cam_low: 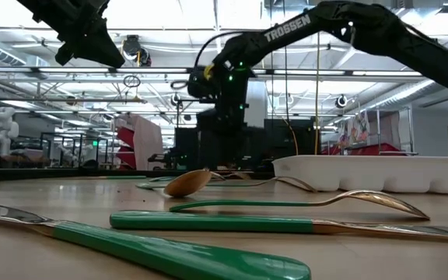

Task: Sort silverware
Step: Put the top right green fork into the white cutlery tray

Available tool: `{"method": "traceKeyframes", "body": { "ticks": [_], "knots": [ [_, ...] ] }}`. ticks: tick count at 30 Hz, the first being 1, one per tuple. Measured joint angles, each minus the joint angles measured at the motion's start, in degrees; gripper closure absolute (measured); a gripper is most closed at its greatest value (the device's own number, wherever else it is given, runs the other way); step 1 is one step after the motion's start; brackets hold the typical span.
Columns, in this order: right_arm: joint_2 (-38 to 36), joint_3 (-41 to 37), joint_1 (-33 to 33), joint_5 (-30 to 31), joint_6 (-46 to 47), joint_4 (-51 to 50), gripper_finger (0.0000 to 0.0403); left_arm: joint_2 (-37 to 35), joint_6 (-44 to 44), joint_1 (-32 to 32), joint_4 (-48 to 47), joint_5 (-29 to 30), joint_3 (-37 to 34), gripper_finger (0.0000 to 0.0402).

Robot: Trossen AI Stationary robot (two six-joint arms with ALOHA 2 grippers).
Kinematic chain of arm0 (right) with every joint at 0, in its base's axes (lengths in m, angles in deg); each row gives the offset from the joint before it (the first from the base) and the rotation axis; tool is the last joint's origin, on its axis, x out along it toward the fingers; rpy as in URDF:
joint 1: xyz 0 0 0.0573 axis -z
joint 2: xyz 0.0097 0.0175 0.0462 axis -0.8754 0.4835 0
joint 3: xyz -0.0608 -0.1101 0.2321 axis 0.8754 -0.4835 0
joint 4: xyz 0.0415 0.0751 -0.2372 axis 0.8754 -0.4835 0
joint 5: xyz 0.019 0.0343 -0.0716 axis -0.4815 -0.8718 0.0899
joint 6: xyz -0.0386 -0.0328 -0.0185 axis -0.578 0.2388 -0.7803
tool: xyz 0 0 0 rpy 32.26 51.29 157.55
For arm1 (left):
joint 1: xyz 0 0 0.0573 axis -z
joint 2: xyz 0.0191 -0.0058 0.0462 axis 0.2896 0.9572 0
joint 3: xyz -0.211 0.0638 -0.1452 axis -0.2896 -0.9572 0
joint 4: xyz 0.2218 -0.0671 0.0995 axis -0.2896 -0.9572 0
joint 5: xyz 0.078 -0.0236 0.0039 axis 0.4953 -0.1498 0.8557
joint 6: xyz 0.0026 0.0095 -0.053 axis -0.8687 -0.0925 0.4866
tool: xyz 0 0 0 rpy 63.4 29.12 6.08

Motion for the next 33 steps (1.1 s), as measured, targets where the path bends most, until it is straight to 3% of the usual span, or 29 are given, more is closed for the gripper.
{"method": "traceKeyframes", "body": {
  "ticks": [11,15,24,33],
  "knots": [
    [-5.1,0.1,-0.3,-2.6,4.7,-0.6,0.0398,0.0,-0.3,0.0,0.0,0.0,0.0,0.0329],
    [-4.4,0.1,0.5,-6.4,4.1,-2.8,0.0364,0.0,-0.3,0.0,0.0,0.0,0.0,0.0329],
    [-2.6,-1.2,2.7,-7.7,3.9,-3.5,0.0261,0.0,0.0,0.0,0.0,0.0,0.0,0.0329],
    [-2.5,-6.0,4.6,-10.5,1.9,-3.1,0.0256,0.0,0.0,0.0,0.0,1.0,0.0,0.0329]
  ]
}}
